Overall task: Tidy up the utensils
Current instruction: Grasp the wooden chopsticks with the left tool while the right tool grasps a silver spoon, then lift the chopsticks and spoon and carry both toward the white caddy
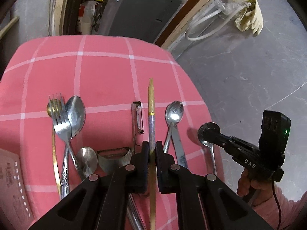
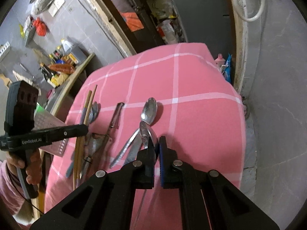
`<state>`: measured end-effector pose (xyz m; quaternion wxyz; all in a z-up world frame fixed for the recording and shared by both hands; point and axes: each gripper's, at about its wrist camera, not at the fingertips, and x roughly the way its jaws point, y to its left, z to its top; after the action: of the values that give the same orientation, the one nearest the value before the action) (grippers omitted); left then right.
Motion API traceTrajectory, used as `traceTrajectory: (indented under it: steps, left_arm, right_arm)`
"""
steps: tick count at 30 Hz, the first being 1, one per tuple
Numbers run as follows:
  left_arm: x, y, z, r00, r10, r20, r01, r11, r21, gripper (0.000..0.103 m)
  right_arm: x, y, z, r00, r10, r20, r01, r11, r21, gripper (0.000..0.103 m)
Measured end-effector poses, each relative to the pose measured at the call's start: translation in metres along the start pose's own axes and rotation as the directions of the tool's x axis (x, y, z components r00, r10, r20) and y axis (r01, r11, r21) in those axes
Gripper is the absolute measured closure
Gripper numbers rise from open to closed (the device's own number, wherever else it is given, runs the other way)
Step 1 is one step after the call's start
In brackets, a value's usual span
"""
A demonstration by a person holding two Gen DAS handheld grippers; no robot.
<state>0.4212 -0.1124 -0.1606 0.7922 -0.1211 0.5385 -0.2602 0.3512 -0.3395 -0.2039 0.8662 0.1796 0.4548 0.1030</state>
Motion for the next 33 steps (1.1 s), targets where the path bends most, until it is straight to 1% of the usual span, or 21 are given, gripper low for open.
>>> traceTrajectory:
  steps: [3,5,9,12,14,16,20,23,24,27,29,30,33]
  left_arm:
    - [-0.020,-0.001,-0.001,0.998,-0.010,0.057,0.009,1.000,0.005,0.096]
    - [-0.037,-0.004,-0.002,0.994,-0.006,0.110,0.004,1.000,0.018,0.096]
    - [-0.065,-0.004,-0.004,0.983,-0.011,0.186,0.008,1.000,0.015,0.096]
    - [-0.094,-0.001,-0.001,0.966,-0.007,0.259,0.009,1.000,-0.006,0.096]
    - [-0.108,0.002,0.003,0.956,-0.001,0.294,0.008,1.000,-0.023,0.096]
    - [-0.129,0.009,0.006,0.942,0.009,0.336,0.006,0.999,-0.044,0.096]
    - [-0.166,0.020,0.010,0.917,0.026,0.398,0.004,0.997,-0.073,0.096]
    - [-0.195,0.026,0.012,0.892,0.058,0.448,-0.022,0.996,-0.085,0.096]
    - [-0.207,0.030,0.013,0.880,0.076,0.469,-0.039,0.995,-0.089,0.096]
    - [-0.234,0.042,0.019,0.851,0.120,0.512,-0.070,0.991,-0.115,0.096]
    - [-0.252,0.053,0.021,0.824,0.151,0.546,-0.092,0.987,-0.134,0.096]
    - [-0.260,0.058,0.023,0.805,0.175,0.567,-0.114,0.983,-0.143,0.096]
    - [-0.277,0.070,0.026,0.762,0.227,0.606,-0.163,0.974,-0.160,0.096]
  right_arm:
    - [-0.014,0.011,-0.001,0.998,-0.005,0.057,0.005,1.000,0.004,0.099]
    - [-0.023,0.021,0.000,0.995,0.000,0.097,-0.001,1.000,0.011,0.099]
    - [-0.040,0.040,0.001,0.985,0.017,0.169,-0.020,1.000,0.019,0.099]
    - [-0.051,0.062,0.005,0.972,0.035,0.232,-0.042,0.999,0.022,0.099]
    - [-0.057,0.079,0.010,0.961,0.049,0.272,-0.056,0.998,0.017,0.099]
    - [-0.062,0.095,0.012,0.952,0.062,0.300,-0.069,0.998,0.013,0.099]
    - [-0.069,0.133,0.024,0.932,0.096,0.350,-0.104,0.995,0.004,0.099]
    - [-0.073,0.168,0.032,0.913,0.133,0.387,-0.130,0.991,-0.034,0.099]
    - [-0.073,0.178,0.033,0.908,0.144,0.393,-0.136,0.990,-0.047,0.099]
    - [-0.073,0.210,0.041,0.891,0.181,0.416,-0.157,0.983,-0.091,0.099]
    - [-0.070,0.230,0.047,0.877,0.205,0.434,-0.172,0.978,-0.115,0.099]
    - [-0.071,0.238,0.050,0.871,0.217,0.440,-0.180,0.976,-0.123,0.099]
    - [-0.062,0.263,0.057,0.852,0.252,0.458,-0.202,0.967,-0.156,0.099]
